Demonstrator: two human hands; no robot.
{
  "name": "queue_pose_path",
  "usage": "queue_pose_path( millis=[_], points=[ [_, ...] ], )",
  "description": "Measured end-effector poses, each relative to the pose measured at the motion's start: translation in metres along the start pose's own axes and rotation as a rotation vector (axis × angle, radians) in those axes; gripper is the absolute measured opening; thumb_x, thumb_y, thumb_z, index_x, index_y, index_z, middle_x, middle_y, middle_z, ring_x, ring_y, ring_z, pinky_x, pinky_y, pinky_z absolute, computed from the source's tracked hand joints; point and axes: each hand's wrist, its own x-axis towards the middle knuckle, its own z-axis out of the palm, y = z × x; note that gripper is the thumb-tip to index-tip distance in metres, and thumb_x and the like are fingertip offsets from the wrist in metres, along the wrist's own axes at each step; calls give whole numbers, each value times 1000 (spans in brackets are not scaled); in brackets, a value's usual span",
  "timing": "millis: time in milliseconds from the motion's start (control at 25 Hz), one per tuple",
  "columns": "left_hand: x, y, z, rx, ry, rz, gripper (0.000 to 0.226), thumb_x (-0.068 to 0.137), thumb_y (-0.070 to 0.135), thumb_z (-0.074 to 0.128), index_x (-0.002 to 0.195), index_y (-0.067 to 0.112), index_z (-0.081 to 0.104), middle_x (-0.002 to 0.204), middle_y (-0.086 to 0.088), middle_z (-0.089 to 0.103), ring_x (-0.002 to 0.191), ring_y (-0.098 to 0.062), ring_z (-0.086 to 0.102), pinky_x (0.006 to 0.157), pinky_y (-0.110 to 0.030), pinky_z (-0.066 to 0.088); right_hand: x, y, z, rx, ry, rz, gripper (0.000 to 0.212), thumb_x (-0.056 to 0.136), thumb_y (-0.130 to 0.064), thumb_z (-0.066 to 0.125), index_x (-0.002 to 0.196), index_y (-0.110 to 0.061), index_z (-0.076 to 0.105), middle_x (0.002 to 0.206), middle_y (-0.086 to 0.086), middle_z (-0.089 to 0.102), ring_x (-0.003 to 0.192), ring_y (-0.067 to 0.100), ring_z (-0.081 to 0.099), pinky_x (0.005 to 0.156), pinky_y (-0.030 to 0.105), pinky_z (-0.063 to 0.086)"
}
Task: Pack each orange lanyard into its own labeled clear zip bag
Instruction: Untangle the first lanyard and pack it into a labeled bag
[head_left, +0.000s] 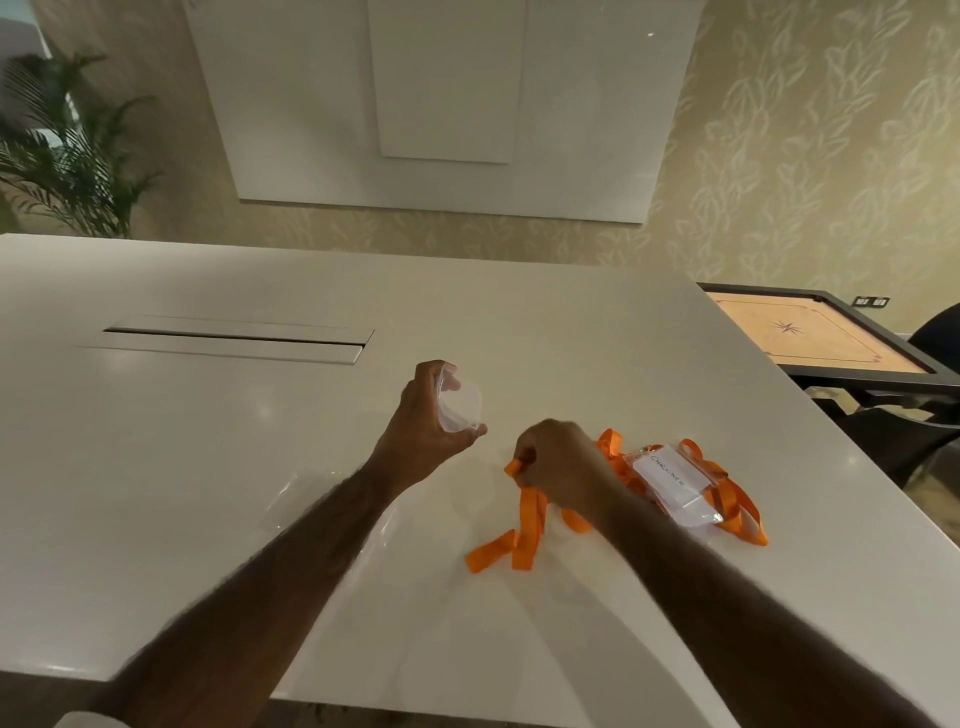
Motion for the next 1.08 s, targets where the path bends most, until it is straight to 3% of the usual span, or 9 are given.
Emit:
queue_pose_path(
  millis=[200, 320, 480, 560, 680, 760, 920, 1080],
  points=[
    [-2, -2, 1, 0, 21, -30, 78, 68, 45, 86, 125, 31, 36, 118, 13, 50, 111, -8, 51, 84, -9, 42, 3, -14, -74, 531, -17, 28, 8, 81, 1, 78, 87, -4, 76, 80, 15, 76, 65, 20, 74, 57, 26, 59],
    [-6, -6, 7, 22, 16, -40, 80, 69, 43, 88, 129, 27, 37, 119, 13, 49, 110, -11, 53, 82, -5, 43, 9, -25, -104, 642, 13, -56, 7, 82, -1, 78, 87, -6, 75, 82, 12, 77, 70, 20, 76, 57, 24, 58],
    [-12, -10, 8, 22, 20, -61, 79, 68, 44, 87, 128, 26, 38, 119, 13, 49, 111, -11, 52, 81, -7, 43, 13, -31, -67, 462, -51, -47, 8, 81, -2, 78, 87, -7, 76, 80, 10, 77, 67, 20, 75, 56, 26, 60],
    [-14, -11, 4, 0, 18, -73, 79, 67, 47, 84, 128, 29, 36, 120, 12, 50, 113, -11, 51, 83, -11, 45, 12, -27, -26, 281, -62, -41, 8, 82, -5, 77, 89, -9, 77, 83, 6, 75, 74, 21, 74, 66, 34, 63],
    [-15, -13, -4, -15, 10, -58, 80, 71, 43, 86, 131, 27, 36, 122, 8, 52, 116, -12, 51, 89, -20, 48, 4, -14, 25, -105, 59, -138, 11, 92, -16, 62, 96, -18, 72, 95, 1, 69, 87, 19, 68, 74, 39, 60],
    [-16, -14, -7, -4, 19, -48, 79, 71, 39, 87, 131, 24, 37, 122, 6, 53, 115, -13, 52, 88, -16, 45, -6, -6, 52, -226, 70, -228, 14, 98, -21, 53, 102, -18, 67, 99, 2, 62, 90, 20, 64, 72, 37, 57],
    [-18, -17, -10, 7, 34, -40, 78, 71, 36, 89, 130, 21, 39, 122, 4, 55, 114, -13, 54, 86, -10, 45, -21, 2, 73, -251, -133, -266, 30, 100, -42, 52, 112, -16, 61, 105, 3, 55, 89, 16, 53, 68, 29, 46],
    [-20, -20, -10, 3, 20, -55, 79, 71, 35, 89, 131, 22, 38, 123, 4, 55, 116, -14, 54, 91, -22, 50, -29, 7, 71, -307, -352, -221, 62, 91, -71, 47, 120, -17, 58, 118, 6, 52, 100, 21, 52, 76, 36, 47]
  ],
)
